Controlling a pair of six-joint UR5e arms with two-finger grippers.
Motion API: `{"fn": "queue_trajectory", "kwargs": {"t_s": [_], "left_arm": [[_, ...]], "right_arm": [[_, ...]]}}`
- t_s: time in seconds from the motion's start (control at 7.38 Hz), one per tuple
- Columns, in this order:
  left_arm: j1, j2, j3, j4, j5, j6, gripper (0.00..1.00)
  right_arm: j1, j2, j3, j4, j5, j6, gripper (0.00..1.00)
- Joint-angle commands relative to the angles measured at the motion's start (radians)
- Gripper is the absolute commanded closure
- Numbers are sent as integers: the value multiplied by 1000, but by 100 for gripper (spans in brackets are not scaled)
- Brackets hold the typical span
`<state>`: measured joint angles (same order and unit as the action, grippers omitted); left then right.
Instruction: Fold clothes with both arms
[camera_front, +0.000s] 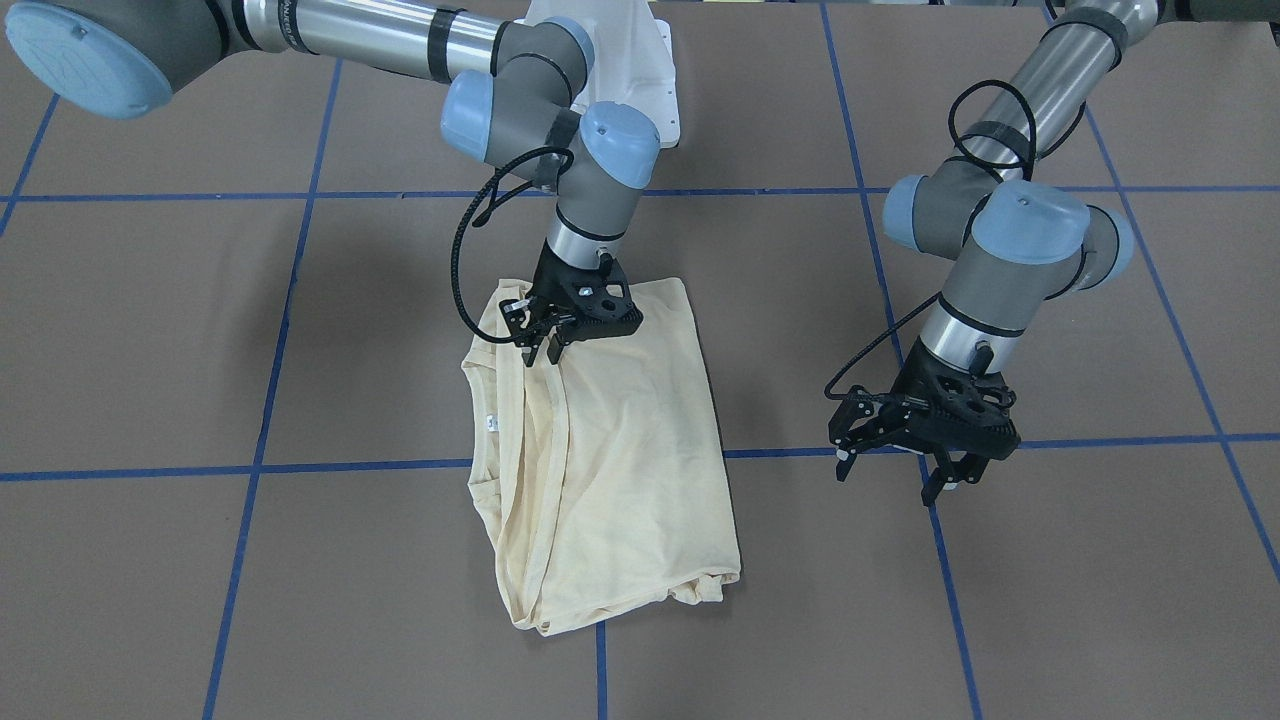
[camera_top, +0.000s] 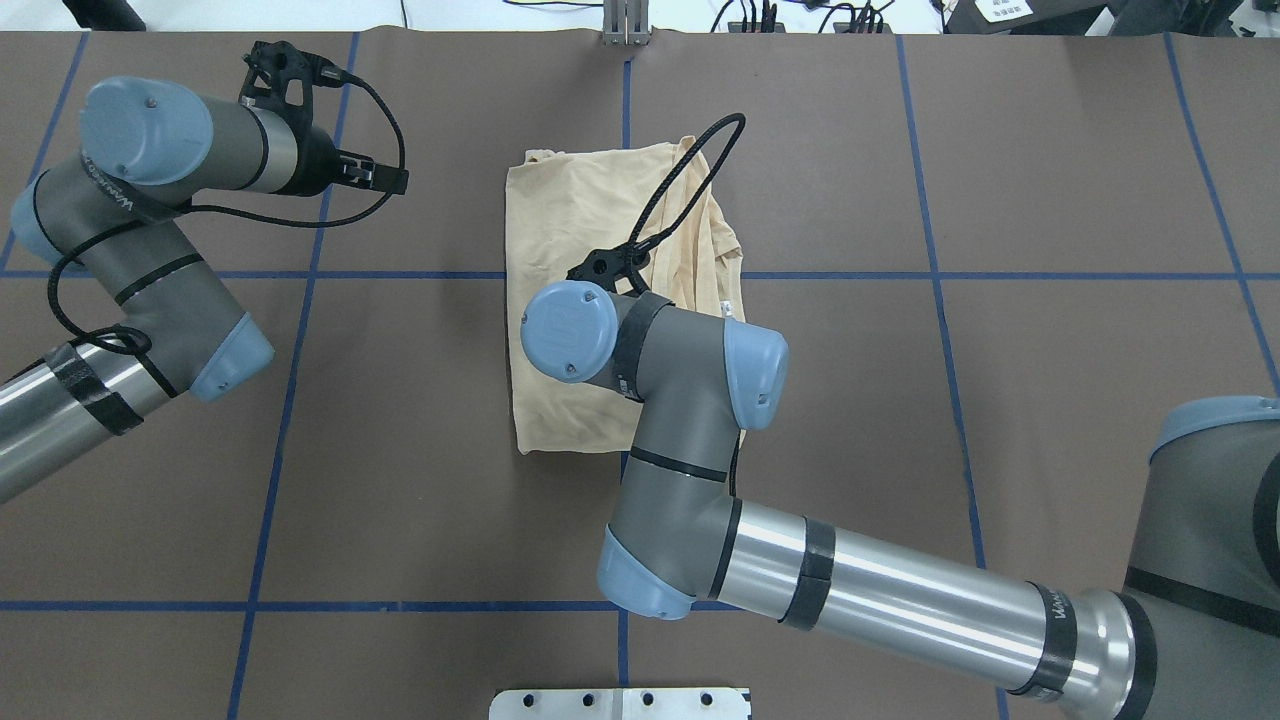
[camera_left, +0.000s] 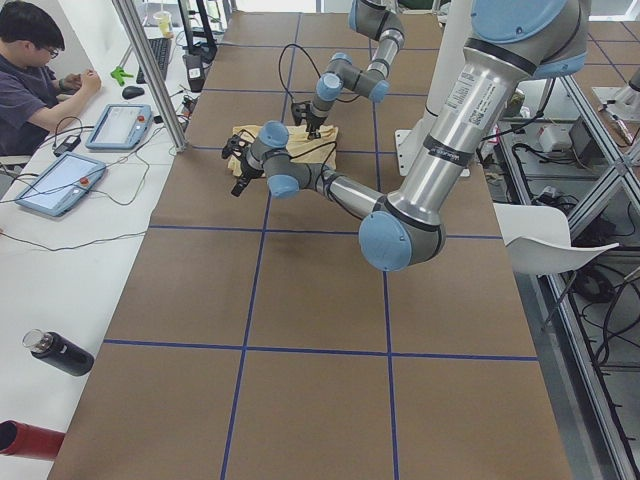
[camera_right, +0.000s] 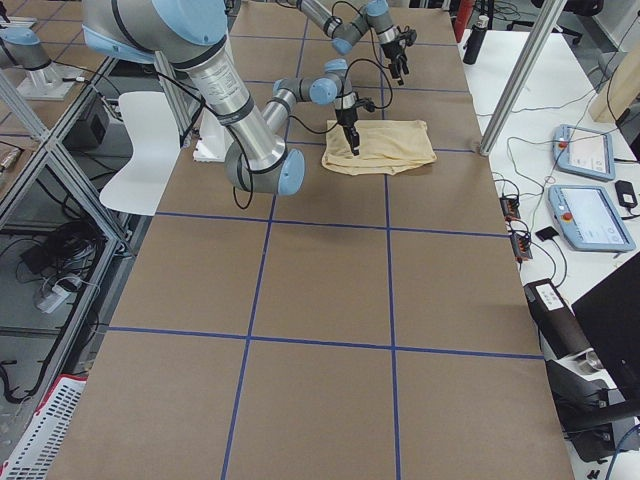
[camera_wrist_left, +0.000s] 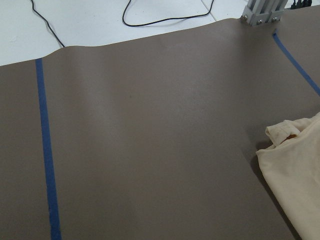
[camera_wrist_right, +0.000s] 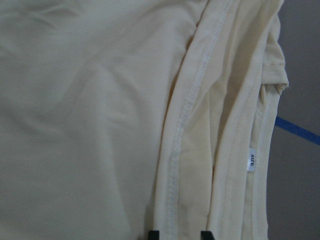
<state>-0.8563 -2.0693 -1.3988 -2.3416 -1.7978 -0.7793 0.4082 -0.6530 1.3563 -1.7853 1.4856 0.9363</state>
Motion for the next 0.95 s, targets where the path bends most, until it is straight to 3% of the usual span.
{"fn": "queue_trajectory", "kwargs": {"t_s": [0.0,0.27,0.54,0.81], "left_arm": [[0,0,0,-1,0,0,0],[0,0,0,-1,0,0,0],[3,0,1,-1,0,0,0],[3,0,3,-1,0,0,0]], "right_arm": [[-14,24,-39,-14,1,10,64],[-15,24,-36,-42,-1,-7,74],[-12,24,-22,-72,-7,-57,100],[4,12,19,-75,-8,-57,100]]}}
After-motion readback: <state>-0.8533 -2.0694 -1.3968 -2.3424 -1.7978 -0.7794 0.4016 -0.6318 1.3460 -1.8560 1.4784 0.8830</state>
